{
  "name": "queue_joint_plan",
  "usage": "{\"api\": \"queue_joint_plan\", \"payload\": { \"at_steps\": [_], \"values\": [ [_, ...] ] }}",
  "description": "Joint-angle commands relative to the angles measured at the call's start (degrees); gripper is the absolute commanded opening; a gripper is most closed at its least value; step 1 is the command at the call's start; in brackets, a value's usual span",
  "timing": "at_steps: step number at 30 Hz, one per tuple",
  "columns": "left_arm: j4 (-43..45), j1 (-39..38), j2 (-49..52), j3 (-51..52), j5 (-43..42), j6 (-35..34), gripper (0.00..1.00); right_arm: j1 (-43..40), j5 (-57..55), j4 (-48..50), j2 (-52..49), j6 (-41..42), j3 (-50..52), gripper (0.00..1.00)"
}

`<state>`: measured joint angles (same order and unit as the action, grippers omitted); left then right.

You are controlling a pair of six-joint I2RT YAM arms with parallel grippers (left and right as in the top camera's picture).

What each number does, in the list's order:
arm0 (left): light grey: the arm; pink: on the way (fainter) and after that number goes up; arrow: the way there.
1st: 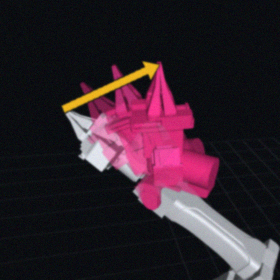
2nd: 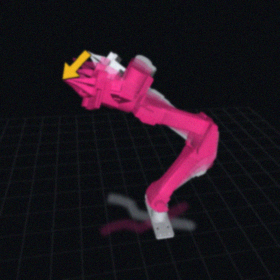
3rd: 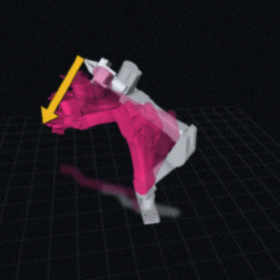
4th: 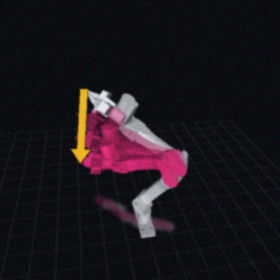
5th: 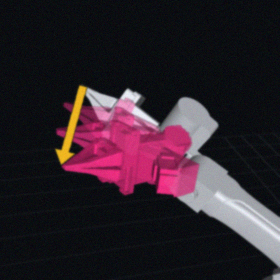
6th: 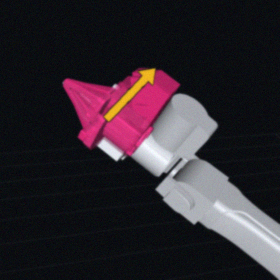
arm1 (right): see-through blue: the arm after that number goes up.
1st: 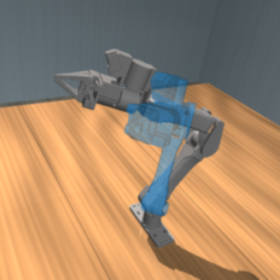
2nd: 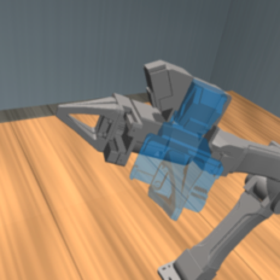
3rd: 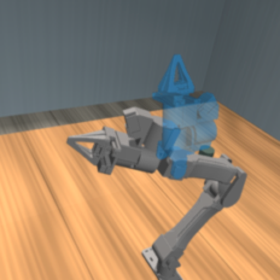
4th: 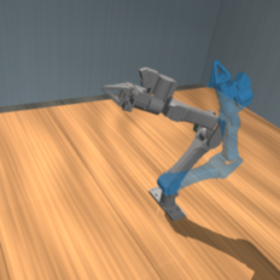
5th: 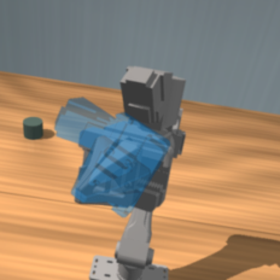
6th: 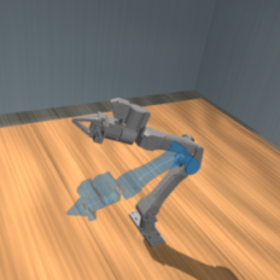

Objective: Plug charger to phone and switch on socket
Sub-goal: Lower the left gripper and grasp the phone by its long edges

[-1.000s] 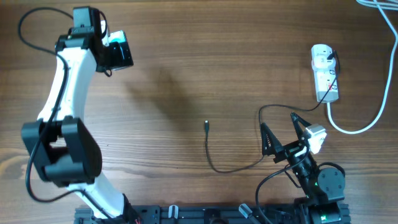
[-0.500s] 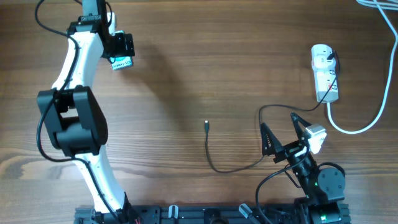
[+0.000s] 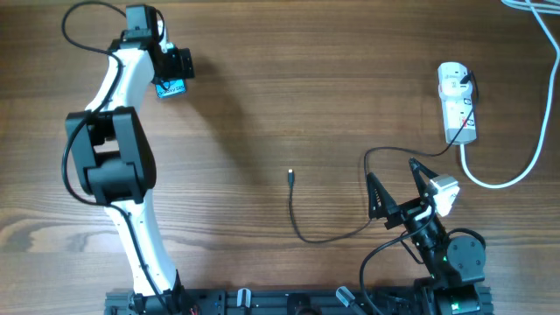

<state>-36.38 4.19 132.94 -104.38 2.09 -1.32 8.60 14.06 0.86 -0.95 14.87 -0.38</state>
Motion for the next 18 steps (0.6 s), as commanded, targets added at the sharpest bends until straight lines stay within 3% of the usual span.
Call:
{"api": "queue_joint_plan", "payload": {
  "at_steps": [1, 15, 18],
  "values": [
    [1.16, -0.15, 1.73, -1.07, 0.66, -3.76, 1.00, 0.22, -0.50, 0.15, 0.68, 0.33, 0.09, 1.00],
    [0.87, 0.44, 3.67, -1.07, 2.08, -5.60, 1.00, 0.22, -0.50, 0.15, 0.68, 0.35, 0.09, 1.00],
    [0.39, 0.44, 4.09, -1.07, 2.05, -5.60, 0.95, 0.22, -0.50, 0.15, 0.68, 0.33, 0.09, 1.00]
  ]
}}
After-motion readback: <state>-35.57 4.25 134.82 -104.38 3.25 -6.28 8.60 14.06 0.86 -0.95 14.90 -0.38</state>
